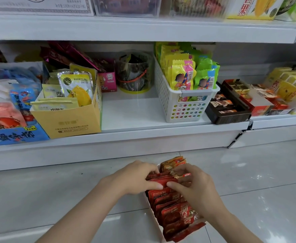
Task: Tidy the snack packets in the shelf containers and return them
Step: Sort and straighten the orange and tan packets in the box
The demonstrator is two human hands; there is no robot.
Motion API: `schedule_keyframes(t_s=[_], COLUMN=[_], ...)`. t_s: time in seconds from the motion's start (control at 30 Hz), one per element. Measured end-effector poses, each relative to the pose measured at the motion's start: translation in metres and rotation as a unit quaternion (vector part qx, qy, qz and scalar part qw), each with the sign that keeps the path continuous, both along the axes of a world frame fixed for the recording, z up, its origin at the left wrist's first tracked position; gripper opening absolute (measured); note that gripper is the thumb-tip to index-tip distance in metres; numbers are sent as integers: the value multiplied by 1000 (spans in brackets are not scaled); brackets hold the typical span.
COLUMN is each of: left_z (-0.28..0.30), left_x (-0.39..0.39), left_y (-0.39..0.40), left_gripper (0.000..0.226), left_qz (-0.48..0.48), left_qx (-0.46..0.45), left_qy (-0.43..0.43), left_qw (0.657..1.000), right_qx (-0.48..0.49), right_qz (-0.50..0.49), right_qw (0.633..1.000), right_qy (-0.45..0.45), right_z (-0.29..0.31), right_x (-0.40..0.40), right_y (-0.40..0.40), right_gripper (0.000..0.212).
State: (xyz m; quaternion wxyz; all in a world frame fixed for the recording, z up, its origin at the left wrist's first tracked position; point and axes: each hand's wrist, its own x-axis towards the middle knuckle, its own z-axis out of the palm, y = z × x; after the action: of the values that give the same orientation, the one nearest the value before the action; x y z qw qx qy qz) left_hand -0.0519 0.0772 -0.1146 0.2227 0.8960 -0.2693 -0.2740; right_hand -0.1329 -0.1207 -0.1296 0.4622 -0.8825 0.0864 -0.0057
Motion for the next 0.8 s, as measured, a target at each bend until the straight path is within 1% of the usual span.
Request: schedule_keyframes(t_s=[0.17, 0.23, 0.37, 0.43, 0.53, 0.6, 0.67, 0.73, 0.8], left_z=[0, 1, 6, 9, 12, 11, 6, 1, 0], left_x=[2, 0, -10, -14, -13, -14, -16, -16, -14], left_y=[1, 1, -10, -18, -33, -46, -58, -62, -59], left_gripper=[37, 34, 30, 30, 35, 39, 41, 42, 44], left_qz=[23, 28, -7, -14, -21, -24, -24, -16, -11], left_qx=[-21, -22, 14, 35, 100, 150, 179, 181, 164], left_qy=[32, 36, -35, -45, -71, -101, -120, -124, -123], left_qw=[999, 999, 999, 998, 992, 983, 976, 975, 979], right_qx=[26, 19, 4, 11, 3, 2, 5, 16, 18], right_qz=[-2, 5, 8, -4, -21, -25, -16, 0, 10], right_qw=[1000, 1000, 1000, 1000, 1000, 1000, 1000, 1000, 999], right_qy=[7, 3, -9, -14, -16, -2, 17, 27, 28], right_z=[3, 6, 8, 7, 3, 3, 2, 3, 4], right_x=[-8, -12, -18, -21, -23, -24, -25, -27, -29], right_y=[2, 3, 6, 6, 6, 5, 1, -1, -4], right_gripper=[30, 31, 39, 39, 38, 39, 38, 35, 32])
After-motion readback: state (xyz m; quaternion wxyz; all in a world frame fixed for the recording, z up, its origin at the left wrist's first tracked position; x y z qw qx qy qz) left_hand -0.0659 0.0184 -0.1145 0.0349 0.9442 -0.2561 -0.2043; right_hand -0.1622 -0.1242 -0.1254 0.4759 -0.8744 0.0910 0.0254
